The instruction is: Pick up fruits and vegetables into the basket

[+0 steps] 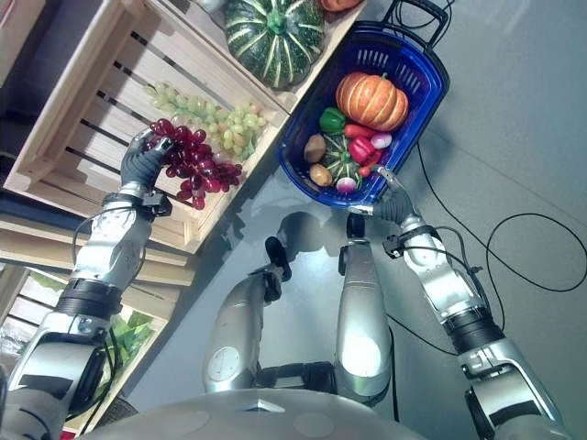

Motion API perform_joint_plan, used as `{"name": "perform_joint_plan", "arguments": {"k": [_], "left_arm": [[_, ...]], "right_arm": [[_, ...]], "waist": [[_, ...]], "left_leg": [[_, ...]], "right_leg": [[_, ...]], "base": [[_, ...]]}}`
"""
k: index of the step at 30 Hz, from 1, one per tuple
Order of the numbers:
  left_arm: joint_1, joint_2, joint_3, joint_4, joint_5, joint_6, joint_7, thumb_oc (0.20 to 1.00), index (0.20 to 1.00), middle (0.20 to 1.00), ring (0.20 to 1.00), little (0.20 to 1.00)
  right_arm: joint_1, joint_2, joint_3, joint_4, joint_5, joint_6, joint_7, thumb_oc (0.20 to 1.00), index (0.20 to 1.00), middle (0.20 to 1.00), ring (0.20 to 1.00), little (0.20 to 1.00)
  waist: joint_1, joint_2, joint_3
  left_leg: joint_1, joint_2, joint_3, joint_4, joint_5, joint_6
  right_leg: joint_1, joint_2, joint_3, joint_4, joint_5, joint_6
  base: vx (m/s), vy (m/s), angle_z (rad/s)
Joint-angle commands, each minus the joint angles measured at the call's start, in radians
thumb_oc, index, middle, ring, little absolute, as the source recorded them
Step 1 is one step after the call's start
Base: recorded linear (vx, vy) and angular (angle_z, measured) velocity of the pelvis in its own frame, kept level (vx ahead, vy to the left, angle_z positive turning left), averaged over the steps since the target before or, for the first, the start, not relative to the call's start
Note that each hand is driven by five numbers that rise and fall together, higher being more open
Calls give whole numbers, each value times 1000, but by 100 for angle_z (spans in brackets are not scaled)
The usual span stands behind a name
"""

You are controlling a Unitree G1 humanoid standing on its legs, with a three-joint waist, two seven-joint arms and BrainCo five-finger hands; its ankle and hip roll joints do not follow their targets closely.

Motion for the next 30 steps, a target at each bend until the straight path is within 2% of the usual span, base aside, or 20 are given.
{"name": "perform_joint_plan", "arguments": {"k": [1,8,16,22,30], "left_arm": [[13,35,55,-100,-62,-44,-52,200,200,200,200,200],[-33,16,5,-189,-99,35,-170,200,200,200,200,200],[-72,-56,-75,-267,-131,131,-252,200,200,200,200,200],[-100,-104,-129,-298,-142,205,-263,200,200,200,200,200],[-118,-159,-186,-334,-172,251,-283,200,200,200,200,200]], "right_arm": [[-20,1,33,-65,-66,-8,5,1000,1000,1000,1000,1000],[-139,33,138,-65,-164,49,39,1000,1000,1000,1000,1000],[-221,98,212,-57,-197,97,-17,1000,1000,1000,1000,1000],[-260,141,256,-55,-189,134,-35,1000,1000,1000,1000,1000],[-275,187,295,-38,-132,124,-11,1000,1000,1000,1000,1000]], "waist": [[15,15,-69],[48,4,-128],[69,-4,-202],[79,-10,-243],[84,-17,-263]], "left_leg": [[-8,-45,-7,54,-69,59],[83,-53,-40,-1,-65,52],[166,-47,-58,-62,-67,46],[230,-36,-66,-100,-74,43],[257,-26,-69,-108,-83,41]], "right_leg": [[105,-24,-7,-25,-82,46],[213,-42,-18,-82,-75,61],[312,-47,-30,-166,-58,80],[378,-49,-36,-209,-53,95],[405,-53,-46,-219,-54,102]], "base": [[63,-53,8],[70,-47,6],[80,-38,8],[81,-35,4],[33,-25,5]]}}
